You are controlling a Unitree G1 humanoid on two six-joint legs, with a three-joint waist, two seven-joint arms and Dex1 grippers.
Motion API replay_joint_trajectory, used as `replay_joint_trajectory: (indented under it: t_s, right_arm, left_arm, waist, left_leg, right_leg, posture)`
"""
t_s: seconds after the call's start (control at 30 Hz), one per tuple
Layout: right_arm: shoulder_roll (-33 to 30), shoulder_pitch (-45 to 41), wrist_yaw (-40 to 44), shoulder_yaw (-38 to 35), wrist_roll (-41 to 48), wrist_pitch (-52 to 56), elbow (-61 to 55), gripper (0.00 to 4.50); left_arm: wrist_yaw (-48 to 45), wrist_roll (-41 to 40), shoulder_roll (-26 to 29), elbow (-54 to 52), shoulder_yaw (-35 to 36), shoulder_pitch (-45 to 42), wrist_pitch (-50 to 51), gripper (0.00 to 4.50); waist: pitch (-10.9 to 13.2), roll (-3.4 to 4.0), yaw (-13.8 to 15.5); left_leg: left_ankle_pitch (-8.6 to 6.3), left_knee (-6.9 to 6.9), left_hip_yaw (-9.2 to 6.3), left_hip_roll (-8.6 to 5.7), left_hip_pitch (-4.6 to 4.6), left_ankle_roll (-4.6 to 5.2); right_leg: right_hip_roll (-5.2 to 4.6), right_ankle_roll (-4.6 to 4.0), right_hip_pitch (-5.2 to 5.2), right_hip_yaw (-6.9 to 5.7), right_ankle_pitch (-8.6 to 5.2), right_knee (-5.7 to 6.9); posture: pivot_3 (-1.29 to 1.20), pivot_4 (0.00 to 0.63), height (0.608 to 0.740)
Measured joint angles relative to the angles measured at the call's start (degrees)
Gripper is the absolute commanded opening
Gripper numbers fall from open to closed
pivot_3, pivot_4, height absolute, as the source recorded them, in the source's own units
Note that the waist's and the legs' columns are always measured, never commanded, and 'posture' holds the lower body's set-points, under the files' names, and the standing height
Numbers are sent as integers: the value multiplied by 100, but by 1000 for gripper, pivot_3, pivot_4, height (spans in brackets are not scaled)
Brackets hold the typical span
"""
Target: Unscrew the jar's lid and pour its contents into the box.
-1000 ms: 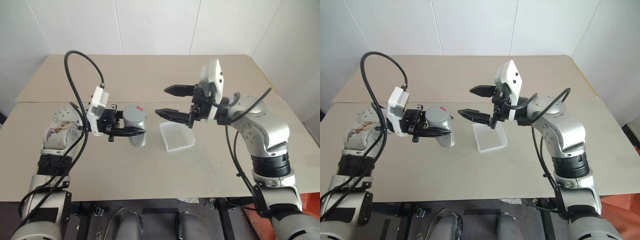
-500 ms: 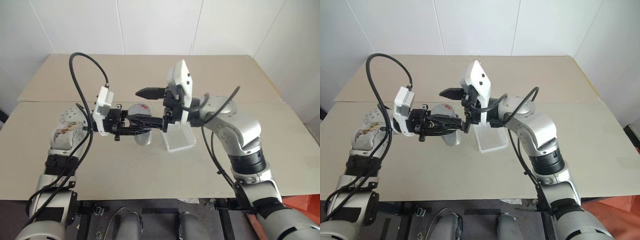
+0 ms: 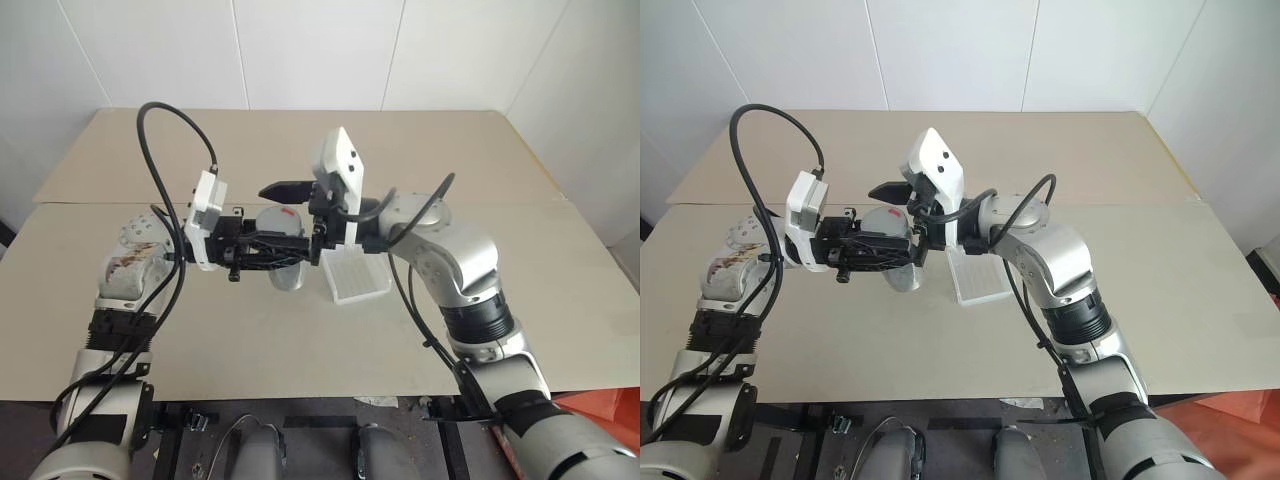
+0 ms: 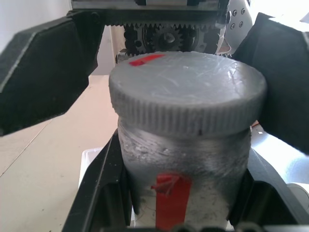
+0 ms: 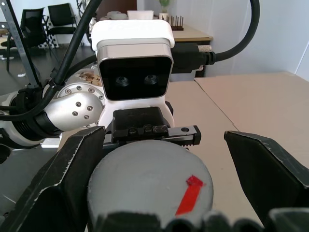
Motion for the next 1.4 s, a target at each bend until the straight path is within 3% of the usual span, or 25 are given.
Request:
replay_joint_trajectory:
  t_s: [1.13, 1.4]
  right_arm:
    - [-1314, 734, 509, -511, 208, -145, -539, 4484]
    - [-898, 625, 20, -429, 648, 511, -1273, 4484]
  left_arm:
    - [-94, -60, 256, -133, 99, 191, 1, 2000]
    - [-77, -47, 212, -125, 90, 190, -14, 2000]
  waist:
    - [0, 0, 4]
    - [0, 0, -3]
  left_leg:
    - [0, 0, 0, 0, 0, 0]
    - [0, 2, 0, 2, 1, 0]
  right_leg:
    - [-1, 0, 1, 1, 0, -1]
    - [0, 0, 2, 1, 0, 1]
  posture:
    - [0, 150, 740]
    - [0, 150, 740]
